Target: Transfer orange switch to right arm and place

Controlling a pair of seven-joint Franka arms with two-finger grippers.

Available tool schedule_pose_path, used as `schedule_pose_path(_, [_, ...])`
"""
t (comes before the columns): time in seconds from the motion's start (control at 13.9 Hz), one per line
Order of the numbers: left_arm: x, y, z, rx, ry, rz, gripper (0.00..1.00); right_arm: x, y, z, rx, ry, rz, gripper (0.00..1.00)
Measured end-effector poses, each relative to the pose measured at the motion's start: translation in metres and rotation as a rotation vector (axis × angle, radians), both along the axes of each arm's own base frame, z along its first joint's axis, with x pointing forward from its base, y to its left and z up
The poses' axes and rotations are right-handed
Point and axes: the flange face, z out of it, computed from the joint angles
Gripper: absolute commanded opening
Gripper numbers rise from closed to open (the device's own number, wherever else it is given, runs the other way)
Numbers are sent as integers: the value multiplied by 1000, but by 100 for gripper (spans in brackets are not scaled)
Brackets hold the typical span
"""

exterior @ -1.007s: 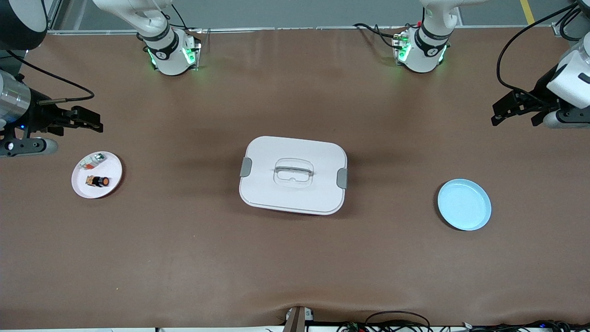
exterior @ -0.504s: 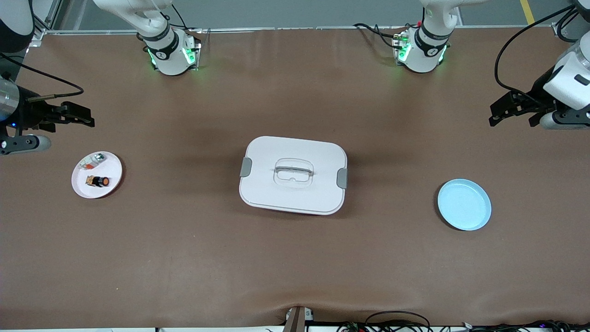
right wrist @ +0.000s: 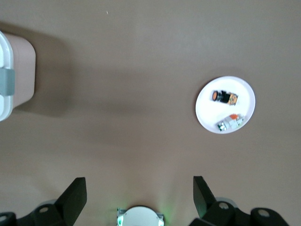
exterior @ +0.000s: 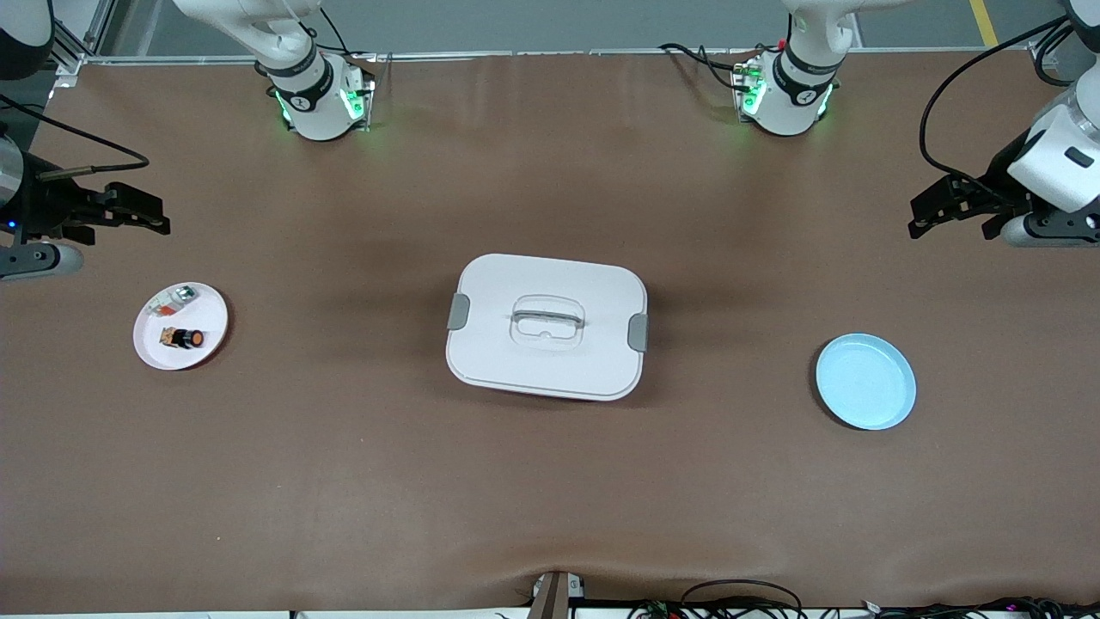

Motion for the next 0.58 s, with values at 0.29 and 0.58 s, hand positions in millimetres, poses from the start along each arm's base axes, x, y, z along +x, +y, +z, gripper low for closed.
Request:
schedule_pose_path(0.29, [-1, -13, 1, -3, -3, -18, 100, -3, -3, 1, -1, 15, -6, 100])
schedule_pose_path(0.58, [0, 1, 5, -9, -9, 4, 100, -9, -11, 12, 0, -1, -19, 100])
